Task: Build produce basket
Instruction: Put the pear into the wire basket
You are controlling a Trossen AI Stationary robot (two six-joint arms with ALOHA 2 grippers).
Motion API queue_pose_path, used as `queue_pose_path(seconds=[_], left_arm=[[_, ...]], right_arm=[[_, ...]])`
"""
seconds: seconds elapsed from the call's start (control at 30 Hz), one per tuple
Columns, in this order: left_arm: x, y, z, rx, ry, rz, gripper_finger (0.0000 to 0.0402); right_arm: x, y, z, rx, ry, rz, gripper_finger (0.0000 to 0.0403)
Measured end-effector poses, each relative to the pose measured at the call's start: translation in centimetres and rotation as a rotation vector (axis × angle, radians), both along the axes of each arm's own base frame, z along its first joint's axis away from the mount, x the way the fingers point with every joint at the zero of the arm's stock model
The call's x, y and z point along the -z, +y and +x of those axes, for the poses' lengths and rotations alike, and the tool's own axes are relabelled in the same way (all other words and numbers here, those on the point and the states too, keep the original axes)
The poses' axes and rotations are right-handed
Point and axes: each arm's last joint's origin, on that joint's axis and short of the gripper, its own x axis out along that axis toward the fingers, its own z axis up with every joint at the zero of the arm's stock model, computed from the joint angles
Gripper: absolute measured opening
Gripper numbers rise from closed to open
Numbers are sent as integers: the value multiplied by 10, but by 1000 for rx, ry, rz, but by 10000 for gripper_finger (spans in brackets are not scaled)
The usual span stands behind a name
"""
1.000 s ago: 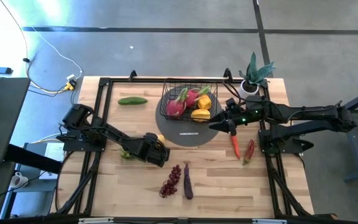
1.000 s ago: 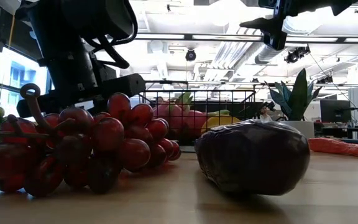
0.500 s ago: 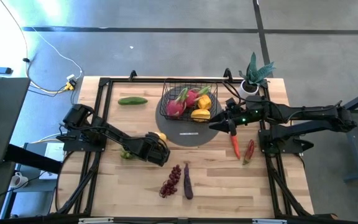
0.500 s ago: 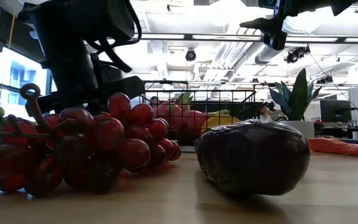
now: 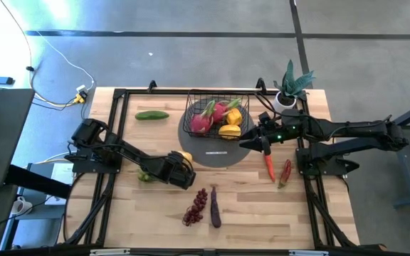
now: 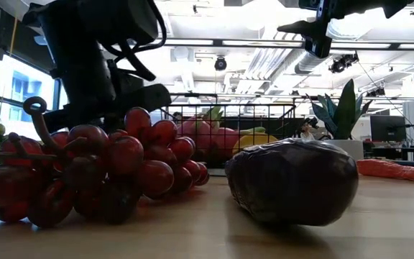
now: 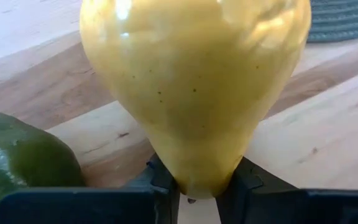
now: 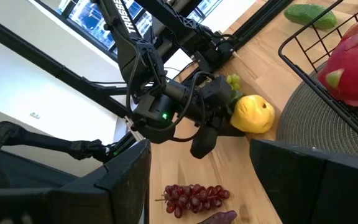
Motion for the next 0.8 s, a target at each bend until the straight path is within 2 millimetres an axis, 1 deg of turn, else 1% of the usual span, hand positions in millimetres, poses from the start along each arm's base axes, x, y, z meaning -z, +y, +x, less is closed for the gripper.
queue_pose_path(seconds=[0.1,0.17,0.27,0.33,0.4,0.43,0.47,0.53,0.6,0.63,0.67,0.73,0.8], left_arm=[[-5,-1,3,29,-42,-1,55],[-8,0,2,44,-45,7,55],[-14,-1,8,63,-106,22,55],[-18,0,6,87,-107,38,55],[-22,1,12,100,-165,41,55],[-24,3,11,110,-161,51,55],[-26,5,10,119,-163,59,55],[-31,9,16,131,-210,75,55],[-37,15,14,157,-211,95,55],[-41,18,17,167,-240,107,55],[-44,21,20,174,-260,116,55],[-51,30,17,200,-251,141,55],[-59,38,21,210,-302,166,55]], right_arm=[[0,0,0,2,0,-2,255],[0,0,0,2,0,-2,255],[0,0,0,2,0,-3,255],[0,0,0,8,1,-4,255],[0,-1,0,21,6,-4,255],[0,-1,0,22,5,-1,255],[1,-1,0,23,7,2,255],[1,-1,0,24,9,4,255],[0,-1,0,27,7,19,255],[1,-1,0,30,11,21,255],[1,-1,0,37,12,20,255],[1,-1,0,60,13,22,255],[2,-1,0,79,25,28,255]])
